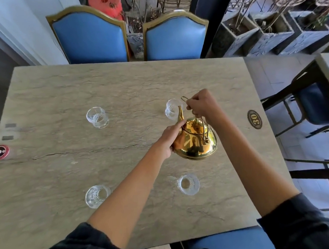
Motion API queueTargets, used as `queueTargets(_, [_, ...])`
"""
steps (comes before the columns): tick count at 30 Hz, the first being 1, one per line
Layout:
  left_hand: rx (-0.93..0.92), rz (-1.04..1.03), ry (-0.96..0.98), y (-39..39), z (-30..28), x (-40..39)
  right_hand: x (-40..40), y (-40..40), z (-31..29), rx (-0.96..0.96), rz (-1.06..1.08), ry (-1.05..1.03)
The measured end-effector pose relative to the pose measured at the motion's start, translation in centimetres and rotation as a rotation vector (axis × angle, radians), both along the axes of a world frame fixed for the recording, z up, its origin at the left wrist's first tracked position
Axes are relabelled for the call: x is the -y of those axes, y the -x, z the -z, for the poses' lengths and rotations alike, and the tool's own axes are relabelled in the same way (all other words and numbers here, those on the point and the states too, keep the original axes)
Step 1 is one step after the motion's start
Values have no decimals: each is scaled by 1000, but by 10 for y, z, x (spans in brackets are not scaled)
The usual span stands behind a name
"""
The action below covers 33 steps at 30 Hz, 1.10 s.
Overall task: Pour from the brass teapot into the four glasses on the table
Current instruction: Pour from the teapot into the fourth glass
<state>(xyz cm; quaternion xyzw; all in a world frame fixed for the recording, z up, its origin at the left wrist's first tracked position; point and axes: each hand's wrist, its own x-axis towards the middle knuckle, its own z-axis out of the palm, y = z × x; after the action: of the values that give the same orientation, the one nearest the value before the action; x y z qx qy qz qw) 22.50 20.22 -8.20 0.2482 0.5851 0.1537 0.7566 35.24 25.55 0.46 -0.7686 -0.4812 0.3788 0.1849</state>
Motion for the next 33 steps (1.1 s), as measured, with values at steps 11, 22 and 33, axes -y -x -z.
queueTargets(11, [13,8,79,-11,11,-2,-10,-1,6,73,-36,55])
queueTargets(22, [29,10,88,-13,3,0,-12,1,-7,104,-60,87])
queueTargets(33, [42,24,71,-11,-6,4,-10,2,-11,123,-77,82])
